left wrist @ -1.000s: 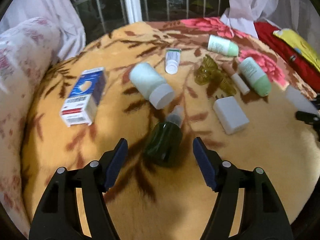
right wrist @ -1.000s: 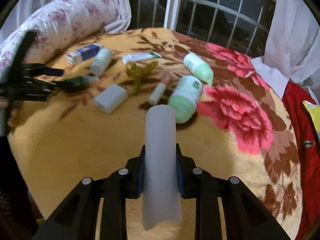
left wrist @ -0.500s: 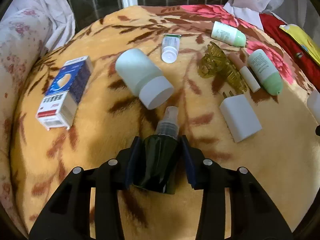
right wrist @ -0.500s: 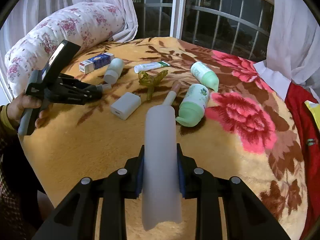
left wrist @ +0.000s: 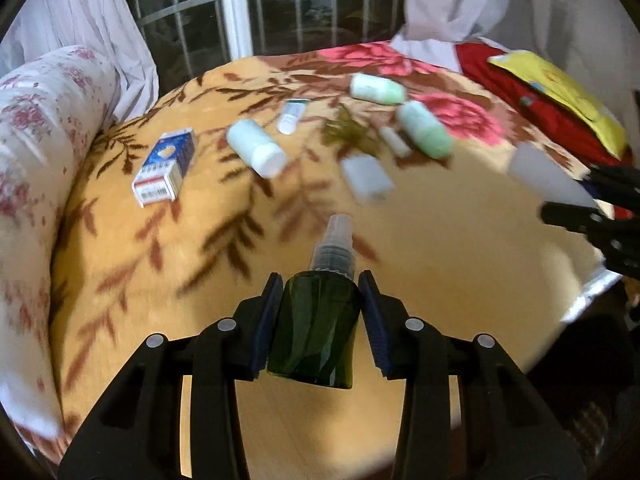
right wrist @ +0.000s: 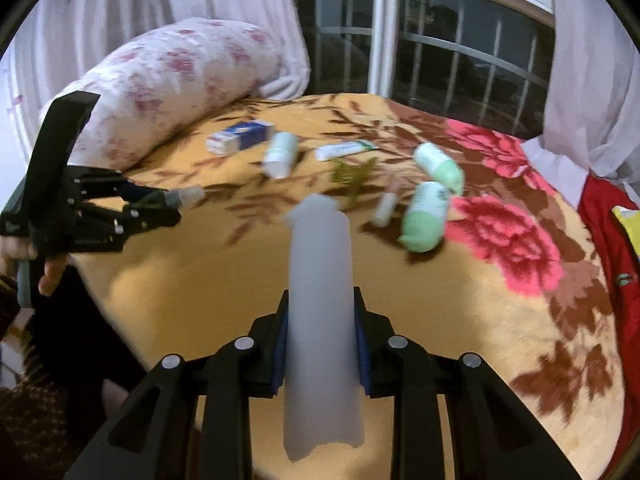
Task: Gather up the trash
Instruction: 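Grasp the dark green spray bottle with the left tool while the right holds the tube, then lower both tools into the orange bin and open both to drop items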
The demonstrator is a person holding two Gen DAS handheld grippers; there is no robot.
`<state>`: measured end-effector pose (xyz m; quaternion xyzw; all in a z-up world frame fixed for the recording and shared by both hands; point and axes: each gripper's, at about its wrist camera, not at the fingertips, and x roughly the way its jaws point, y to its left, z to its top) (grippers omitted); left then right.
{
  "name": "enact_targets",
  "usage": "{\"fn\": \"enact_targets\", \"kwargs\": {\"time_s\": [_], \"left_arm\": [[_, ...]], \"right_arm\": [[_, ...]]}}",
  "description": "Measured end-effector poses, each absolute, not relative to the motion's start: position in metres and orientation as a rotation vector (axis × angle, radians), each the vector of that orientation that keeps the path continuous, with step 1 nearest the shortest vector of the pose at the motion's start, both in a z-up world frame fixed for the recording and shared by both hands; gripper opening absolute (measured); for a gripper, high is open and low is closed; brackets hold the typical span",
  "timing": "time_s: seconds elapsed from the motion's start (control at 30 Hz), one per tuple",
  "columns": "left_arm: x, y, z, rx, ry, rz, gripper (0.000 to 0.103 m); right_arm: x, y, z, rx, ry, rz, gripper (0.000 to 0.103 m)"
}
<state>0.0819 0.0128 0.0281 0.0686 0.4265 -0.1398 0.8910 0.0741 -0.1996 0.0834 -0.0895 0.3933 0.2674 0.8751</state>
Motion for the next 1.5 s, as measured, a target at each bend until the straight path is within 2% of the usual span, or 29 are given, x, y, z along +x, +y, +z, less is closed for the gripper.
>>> {"fn": "enact_targets", "kwargs": {"time_s": [0.17,0.3,0.7,0.73,0.77,0.8,0.83,0.9,1.2,1.5], "left_arm": [[0.014,0.006,0.020,0.143,0.921,-0.354,0.039],[-0.033,-0.005,-0.009,0.171,1.020,-0.424,0.039],[-0.063,-0.023,-0.105,0.247,1.307,-0.504,0.039],[-0.066,-0.024,-0.108,0.259,1.318,-0.499,0.039],[-0.065,-0.025,-0.111,0.268,1.327,-0.487,0.040],[-0.064,-0.024,-0.114,0.276,1.337,-0.475,0.044],[-0.064,-0.024,-0.115,0.284,1.345,-0.467,0.054],[-0.063,-0.023,-0.116,0.302,1.343,-0.433,0.066],[-0.060,-0.017,-0.095,0.258,1.256,-0.439,0.066],[-0.030,0.007,-0.022,0.167,1.040,-0.364,0.066]], "right_arm": [[0.019,-0.187,0.075,-0.147,0.866,0.631,0.028],[-0.018,-0.178,0.047,-0.104,0.962,0.668,0.028],[-0.066,-0.152,-0.050,-0.084,1.236,0.684,0.031],[-0.066,-0.148,-0.054,-0.100,1.249,0.685,0.041],[-0.065,-0.147,-0.056,-0.107,1.248,0.678,0.059],[-0.065,-0.145,-0.057,-0.109,1.245,0.675,0.064],[-0.064,-0.144,-0.057,-0.108,1.243,0.676,0.065],[-0.062,-0.141,-0.056,-0.108,1.238,0.678,0.065],[-0.054,-0.156,-0.032,-0.065,1.160,0.656,0.067],[-0.036,-0.182,0.028,-0.032,0.944,0.637,0.067]]}}
